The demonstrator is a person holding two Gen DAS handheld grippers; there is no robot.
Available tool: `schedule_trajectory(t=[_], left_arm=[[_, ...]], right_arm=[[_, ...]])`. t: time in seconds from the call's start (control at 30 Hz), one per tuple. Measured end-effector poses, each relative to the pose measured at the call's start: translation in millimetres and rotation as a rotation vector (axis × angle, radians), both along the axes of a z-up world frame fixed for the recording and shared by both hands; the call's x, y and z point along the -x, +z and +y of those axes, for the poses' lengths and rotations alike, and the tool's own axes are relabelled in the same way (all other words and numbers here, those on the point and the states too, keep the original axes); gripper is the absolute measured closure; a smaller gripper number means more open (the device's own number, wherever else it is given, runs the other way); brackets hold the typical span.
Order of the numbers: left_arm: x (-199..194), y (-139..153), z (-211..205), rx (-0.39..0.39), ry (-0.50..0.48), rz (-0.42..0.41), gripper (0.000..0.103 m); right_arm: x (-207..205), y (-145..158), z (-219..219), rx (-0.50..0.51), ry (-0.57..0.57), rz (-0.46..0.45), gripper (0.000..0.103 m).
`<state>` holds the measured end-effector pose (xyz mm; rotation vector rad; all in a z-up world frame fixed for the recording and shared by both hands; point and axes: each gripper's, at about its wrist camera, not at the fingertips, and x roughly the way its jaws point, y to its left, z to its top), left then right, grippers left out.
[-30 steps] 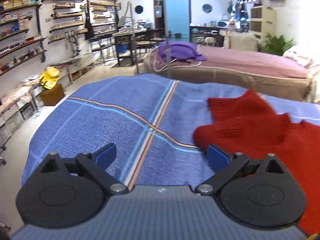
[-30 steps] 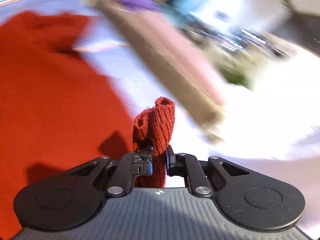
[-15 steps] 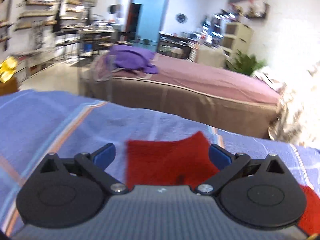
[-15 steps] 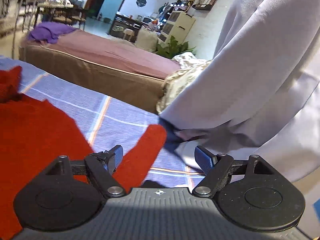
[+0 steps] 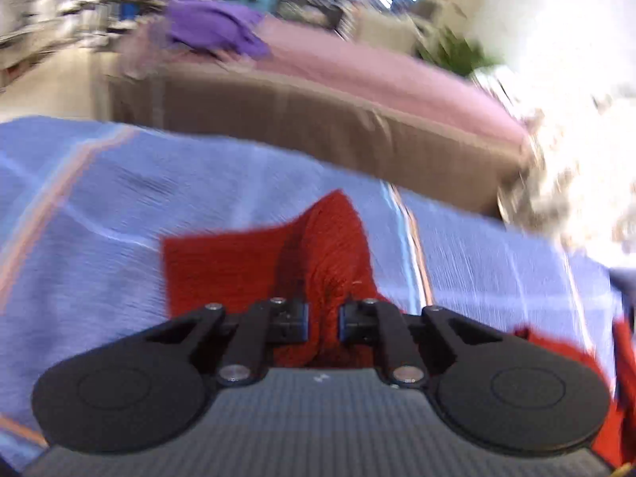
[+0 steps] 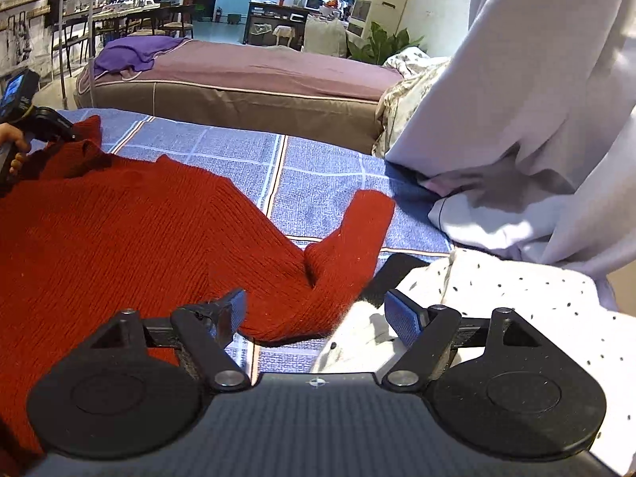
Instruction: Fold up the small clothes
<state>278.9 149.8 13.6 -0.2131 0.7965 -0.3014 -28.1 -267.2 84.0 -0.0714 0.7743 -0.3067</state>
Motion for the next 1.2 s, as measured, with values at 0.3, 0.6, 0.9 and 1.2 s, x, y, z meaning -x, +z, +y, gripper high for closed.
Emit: schedule_trajectory(t=[0.3,0.6,0.9,1.2], left_arm=[[120.7,123.5,196.8,0.068,0.673,-0.193,0.091],[146.4,122.2,261.1,-0.058,0.86,-0.139,0.002],[170.4,100.6,128.8,-0.186,0.354,-0.106,0.001],[288.8,8.4,94.3,-0.189,0.14,0.075,0.001]], right_arm=[[1.0,-16.6,9.2,-0.101,0.026,-0.02,0.0],[3.9,-24.8,34.8,-0.13,0.098,-0.029,0.0],[35.3,-30.5,44.9,-0.076,0.196,-0.055,0.0],[105.1,-58.3,72.7,0.086,0.413,-0.023,0.0]])
